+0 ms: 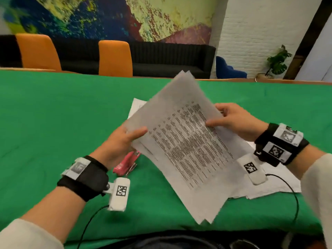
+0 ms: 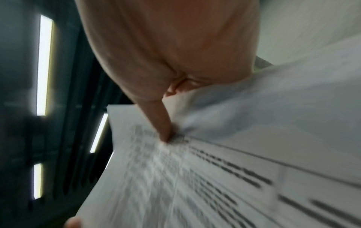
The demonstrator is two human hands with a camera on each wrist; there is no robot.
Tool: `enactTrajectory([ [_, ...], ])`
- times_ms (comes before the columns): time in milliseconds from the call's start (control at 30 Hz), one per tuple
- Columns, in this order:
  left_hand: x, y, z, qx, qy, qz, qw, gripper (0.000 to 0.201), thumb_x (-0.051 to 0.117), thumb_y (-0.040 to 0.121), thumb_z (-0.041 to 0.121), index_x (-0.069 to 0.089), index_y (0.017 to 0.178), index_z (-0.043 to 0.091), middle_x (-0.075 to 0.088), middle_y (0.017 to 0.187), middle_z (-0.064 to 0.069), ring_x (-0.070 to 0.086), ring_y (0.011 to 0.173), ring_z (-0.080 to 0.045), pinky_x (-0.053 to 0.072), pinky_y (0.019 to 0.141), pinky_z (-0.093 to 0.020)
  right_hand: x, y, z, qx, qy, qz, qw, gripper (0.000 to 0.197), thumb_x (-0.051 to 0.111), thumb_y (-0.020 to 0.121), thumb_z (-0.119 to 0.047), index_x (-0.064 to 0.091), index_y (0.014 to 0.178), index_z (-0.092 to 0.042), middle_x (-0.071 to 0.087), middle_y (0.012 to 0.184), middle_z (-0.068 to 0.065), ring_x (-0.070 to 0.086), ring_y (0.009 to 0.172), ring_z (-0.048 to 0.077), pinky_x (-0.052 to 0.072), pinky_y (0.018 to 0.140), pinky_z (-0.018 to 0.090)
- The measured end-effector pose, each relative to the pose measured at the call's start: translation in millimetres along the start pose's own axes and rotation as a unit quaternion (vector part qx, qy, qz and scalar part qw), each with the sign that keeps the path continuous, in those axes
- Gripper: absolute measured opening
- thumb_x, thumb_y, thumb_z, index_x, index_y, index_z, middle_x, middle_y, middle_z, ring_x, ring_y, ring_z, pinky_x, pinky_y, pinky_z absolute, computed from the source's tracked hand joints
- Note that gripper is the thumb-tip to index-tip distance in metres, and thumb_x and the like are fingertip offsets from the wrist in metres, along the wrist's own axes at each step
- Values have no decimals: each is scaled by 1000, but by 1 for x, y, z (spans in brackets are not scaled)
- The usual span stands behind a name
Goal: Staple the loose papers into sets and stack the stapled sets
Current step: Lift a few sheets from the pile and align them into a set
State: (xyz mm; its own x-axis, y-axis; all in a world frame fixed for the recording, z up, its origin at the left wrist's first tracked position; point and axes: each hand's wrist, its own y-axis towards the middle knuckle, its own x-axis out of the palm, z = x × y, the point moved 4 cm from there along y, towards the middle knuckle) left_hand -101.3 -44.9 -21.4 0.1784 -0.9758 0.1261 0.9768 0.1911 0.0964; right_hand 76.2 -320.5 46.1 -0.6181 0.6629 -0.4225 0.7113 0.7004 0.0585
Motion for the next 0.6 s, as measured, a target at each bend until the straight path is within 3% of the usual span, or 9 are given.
enactTrajectory([
  [100, 2, -1, 1, 36, -105, 89, 990, 70, 91, 75, 28, 60, 135, 13, 70, 130, -15, 60, 98, -34, 63, 81, -35, 11, -7, 2, -18, 151, 57, 987, 45, 76, 80, -13, 69, 124, -7, 75, 121, 15, 74, 105, 33, 62, 91, 48],
  [200, 10, 6, 20, 91, -37, 154, 983, 36, 72, 94, 8, 65, 130, 8, 76, 120, -9, 73, 104, -27, 61, 84, -35, 28, -8, 1, -14, 263, 91, 960, 37, 69, 90, -5, 65, 127, -2, 74, 123, 16, 75, 101, 29, 64, 84, 41],
  [267, 11, 9, 45, 141, -5, 203, 969, 22, 65, 98, 2, 70, 119, 8, 80, 108, -6, 76, 96, -20, 62, 82, -34, 35, -8, -9, -26, 292, 109, 950, 29, 63, 97, -3, 66, 126, -3, 77, 119, 12, 76, 100, 26, 64, 81, 40],
  [367, 15, 8, 88, 204, 20, 219, 954, 10, 66, 100, 10, 71, 109, 8, 80, 102, -9, 77, 90, -23, 64, 78, -38, 37, -8, -35, -79, 316, 143, 935, 19, 63, 99, -6, 70, 116, -6, 80, 106, 7, 77, 93, 22, 63, 73, 32],
  [433, 17, 4, 111, 247, 54, 231, 939, 14, 72, 98, 21, 69, 104, 9, 78, 102, -12, 75, 89, -26, 64, 79, -46, 34, -8, -53, -127, 300, 161, 932, 16, 67, 97, -9, 71, 112, -5, 80, 105, 8, 77, 96, 22, 62, 75, 30],
  [500, 18, 0, 120, 281, 93, 232, 927, 27, 74, 95, 31, 64, 110, 11, 77, 107, -9, 74, 94, -24, 63, 82, -48, 33, -10, -64, -166, 269, 169, 933, 23, 70, 95, -9, 71, 117, -2, 79, 111, 10, 76, 103, 24, 62, 82, 33],
  [600, 20, -8, 101, 267, 152, 228, 924, 34, 72, 93, 38, 57, 122, 28, 74, 118, 7, 71, 110, -15, 58, 95, -46, 37, -12, -58, -160, 231, 176, 943, 37, 75, 88, -14, 70, 122, -2, 78, 114, 10, 75, 106, 28, 62, 92, 46],
])
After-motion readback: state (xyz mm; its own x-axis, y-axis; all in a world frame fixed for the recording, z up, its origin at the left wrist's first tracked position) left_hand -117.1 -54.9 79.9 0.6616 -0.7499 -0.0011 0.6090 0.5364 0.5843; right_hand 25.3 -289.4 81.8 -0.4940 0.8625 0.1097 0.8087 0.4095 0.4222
